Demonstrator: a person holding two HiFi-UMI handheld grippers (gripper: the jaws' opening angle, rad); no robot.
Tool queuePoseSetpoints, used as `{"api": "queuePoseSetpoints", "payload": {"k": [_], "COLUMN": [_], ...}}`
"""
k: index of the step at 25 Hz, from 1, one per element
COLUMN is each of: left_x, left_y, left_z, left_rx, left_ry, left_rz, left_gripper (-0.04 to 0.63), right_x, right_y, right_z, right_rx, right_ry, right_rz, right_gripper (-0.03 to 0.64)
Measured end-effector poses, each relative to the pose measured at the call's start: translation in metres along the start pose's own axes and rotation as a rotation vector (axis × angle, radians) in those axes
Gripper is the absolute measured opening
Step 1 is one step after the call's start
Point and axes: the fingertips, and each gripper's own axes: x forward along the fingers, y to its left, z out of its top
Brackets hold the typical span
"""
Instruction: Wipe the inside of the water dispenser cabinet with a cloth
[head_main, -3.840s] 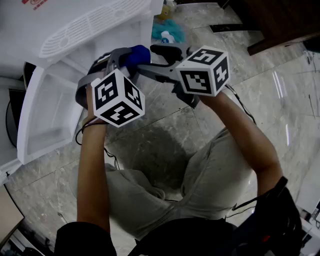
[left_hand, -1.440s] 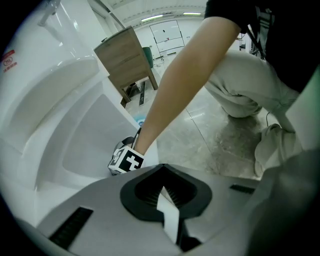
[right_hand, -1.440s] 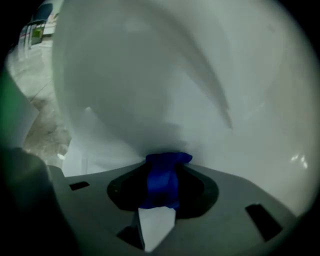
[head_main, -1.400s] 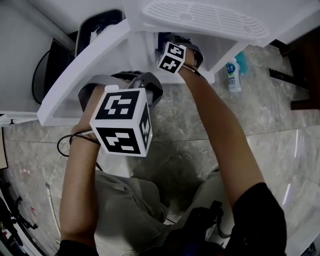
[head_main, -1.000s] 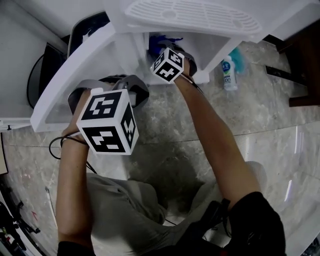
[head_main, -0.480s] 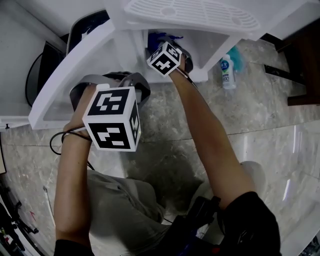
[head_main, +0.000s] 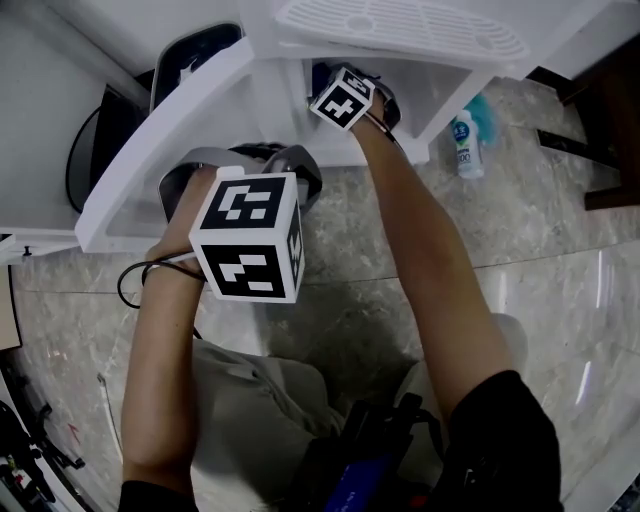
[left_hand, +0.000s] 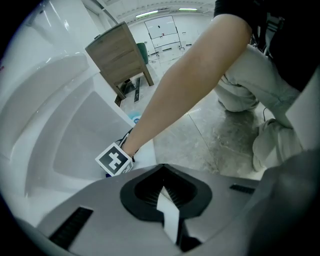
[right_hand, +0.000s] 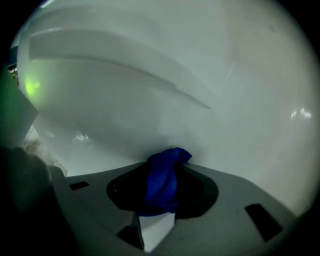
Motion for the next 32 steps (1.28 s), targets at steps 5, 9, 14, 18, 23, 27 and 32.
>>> {"api": "queuePoseSetpoints", "payload": {"k": [5, 9, 14, 18, 23, 27, 32], "left_x": [0.006, 0.005, -0.007, -0.006, -0.003, 0.005, 0.009], "left_y": [0.001, -0.004, 0.003, -0.004, -0.002, -0.002, -0.004], "left_z": [0.000, 0.027, 0.035, 0.027, 0.034, 0.032, 0.024], "left_rx": [0.011, 0.051, 0.007, 0.019, 0.014, 0.022, 0.004], "left_ry": [0.010, -0.018, -0.056, -0.008, -0.016, 0.003, 0.016], "left_rz": [-0.010, -0.015, 0.019, 0.001, 0.001, -0.015, -0.025], "left_gripper": [0.006, 0.006, 0.006, 0.006, 0.006, 0.006, 0.006], "right_x": [-0.020, -0.046, -0.120, -0.179, -0.203, -0.181, -0.164], "right_y": [0.010, -0.006, -0.048, -0.062, -0.068, -0.089, -0.113], "right_z": [-0.003, 0.005, 0.061, 0.099, 0.122, 0.124, 0.131], "right_rx": [0.208, 0.452, 0.655, 0.669, 0.680, 0.688, 0.711], "right_ry": [-0.099, -0.294, -0.746, -1.047, -1.179, -1.122, -1.085], "right_rz": [-0.004, -0.041, -0.071, -0.070, -0.106, -0.152, -0.182], "right_gripper": [0.124, 0.124, 0.126, 0.124, 0.115, 0.115, 0.115]}}
